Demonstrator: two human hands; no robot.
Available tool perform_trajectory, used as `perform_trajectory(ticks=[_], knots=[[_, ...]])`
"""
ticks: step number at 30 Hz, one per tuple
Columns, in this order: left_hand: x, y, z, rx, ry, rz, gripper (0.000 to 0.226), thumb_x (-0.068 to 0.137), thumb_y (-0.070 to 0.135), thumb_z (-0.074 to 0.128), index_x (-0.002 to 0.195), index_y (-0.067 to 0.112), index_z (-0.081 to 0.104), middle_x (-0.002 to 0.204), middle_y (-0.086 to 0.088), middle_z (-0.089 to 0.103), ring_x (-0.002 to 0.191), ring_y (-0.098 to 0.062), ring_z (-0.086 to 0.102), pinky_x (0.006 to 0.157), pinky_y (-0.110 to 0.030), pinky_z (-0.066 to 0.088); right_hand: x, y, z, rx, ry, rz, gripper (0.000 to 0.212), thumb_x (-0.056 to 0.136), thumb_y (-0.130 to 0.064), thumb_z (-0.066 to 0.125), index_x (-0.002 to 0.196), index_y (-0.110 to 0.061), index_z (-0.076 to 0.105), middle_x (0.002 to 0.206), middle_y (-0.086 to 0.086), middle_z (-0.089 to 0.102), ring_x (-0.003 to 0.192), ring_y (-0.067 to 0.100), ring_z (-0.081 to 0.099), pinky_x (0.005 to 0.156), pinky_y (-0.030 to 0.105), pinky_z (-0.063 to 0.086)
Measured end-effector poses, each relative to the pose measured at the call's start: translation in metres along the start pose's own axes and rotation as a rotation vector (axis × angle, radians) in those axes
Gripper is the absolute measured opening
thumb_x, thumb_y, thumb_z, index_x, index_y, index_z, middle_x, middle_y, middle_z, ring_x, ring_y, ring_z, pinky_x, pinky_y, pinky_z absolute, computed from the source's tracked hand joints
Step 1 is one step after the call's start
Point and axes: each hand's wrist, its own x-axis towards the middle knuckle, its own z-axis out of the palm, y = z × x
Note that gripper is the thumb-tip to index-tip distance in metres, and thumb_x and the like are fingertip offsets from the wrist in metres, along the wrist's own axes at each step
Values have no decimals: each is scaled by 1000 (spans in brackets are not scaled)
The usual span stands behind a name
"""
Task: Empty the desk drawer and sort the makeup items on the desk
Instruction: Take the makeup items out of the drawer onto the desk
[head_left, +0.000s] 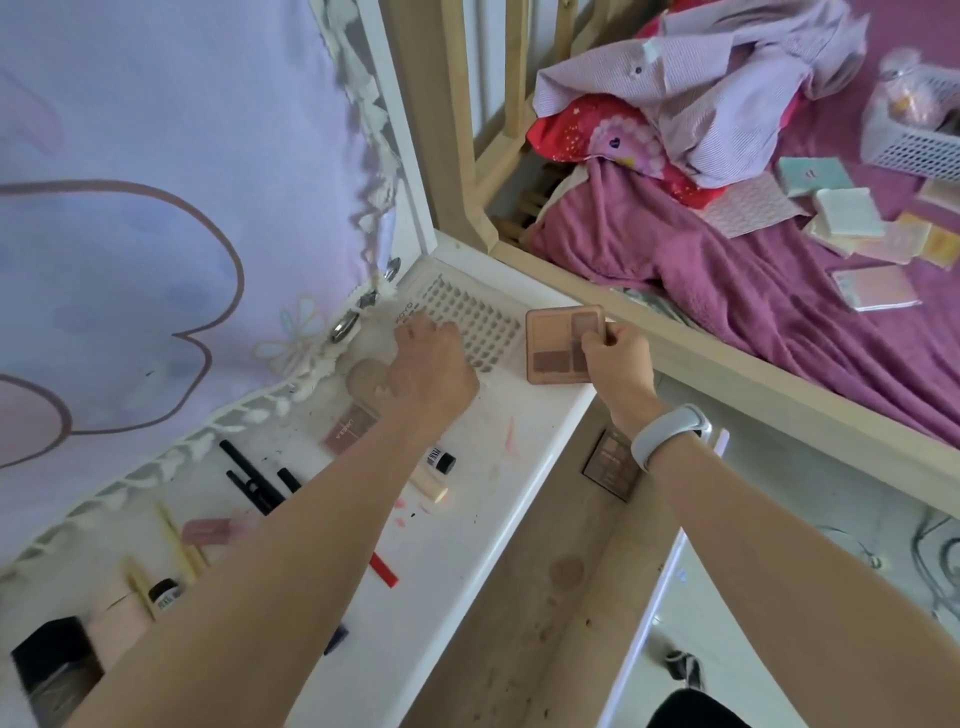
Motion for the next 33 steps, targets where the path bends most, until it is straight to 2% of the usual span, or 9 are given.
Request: perform_trajectory(ticks=[4, 6, 10, 13, 16, 19, 25, 29, 33], knots=[[7, -3, 11, 202, -104, 248, 51, 98, 34, 32, 146, 28, 15, 156, -4, 2, 142, -30, -3, 111, -51, 11, -6, 6, -3, -81, 44, -24, 19, 93, -20, 44, 86, -5, 53, 65, 2, 46, 67, 20, 43, 47, 24, 29], [9, -4, 13, 187, -156, 230, 51, 99, 36, 27, 147, 30, 10, 157, -3, -3, 143, -30, -2, 113, -49, 7, -12, 9, -5, -62, 43, -33, 21, 94, -23, 45, 101, -5, 54, 77, 4, 52, 75, 19, 47, 50, 24, 32], [3, -10, 12, 206, -90, 204, 52, 96, 41, 34, 145, 31, 18, 154, -7, 12, 138, -35, 14, 110, -48, 15, -23, 13, -6, -55, -44, -51, 39, 92, -19, 49, 128, -6, 42, 84, 2, 57, 71, 13, 51, 46, 11, 37], [-1, -15, 8, 217, -88, 186, 51, 96, 41, 36, 144, 32, 21, 152, -6, 19, 134, -35, 20, 108, -47, 20, -29, 14, -1, -145, -93, -100, 28, 89, -15, 53, 116, -7, 50, 105, 10, 56, 86, 18, 49, 63, 19, 36], [-3, -16, 5, 225, -119, 175, 50, 96, 39, 37, 143, 33, 23, 152, -5, 19, 135, -34, 20, 109, -49, 20, -35, 14, 4, -211, -107, -138, 5, 86, -10, 51, 91, -9, 50, 96, 9, 50, 80, 16, 41, 61, 23, 31], [-11, -9, 5, 185, -39, 152, 45, 95, 31, 41, 139, 24, 34, 149, -8, 25, 136, -33, 23, 111, -50, 18, -41, 19, -4, -189, -102, -190, 20, 91, -16, 48, 107, -6, 56, 93, 10, 55, 81, 17, 48, 67, 25, 37], [-85, 33, 55, -180, 285, 461, 31, 85, 13, 43, 109, 7, 62, 111, -12, 61, 102, -31, 57, 81, -41, 46, -66, 87, -41, -252, 150, -258, 27, 91, -5, 42, 113, -3, 57, 108, 13, 60, 101, 28, 54, 87, 30, 41], [-131, 61, 111, -337, 70, 502, 36, 86, 11, 39, 113, 4, 60, 113, -11, 62, 104, -29, 58, 83, -39, 51, -84, 149, -52, -385, 260, -264, 44, 84, -1, 41, 127, 1, 47, 132, 22, 44, 120, 39, 41, 101, 42, 34], [-132, 67, 149, -180, -198, 452, 48, 88, 2, 46, 136, 8, 42, 144, -12, 37, 130, -28, 38, 101, -46, 40, -105, 183, -53, -173, 120, -166, 53, 96, -10, 37, 146, -9, 19, 154, 7, 21, 142, 20, 21, 114, 32, 23]])
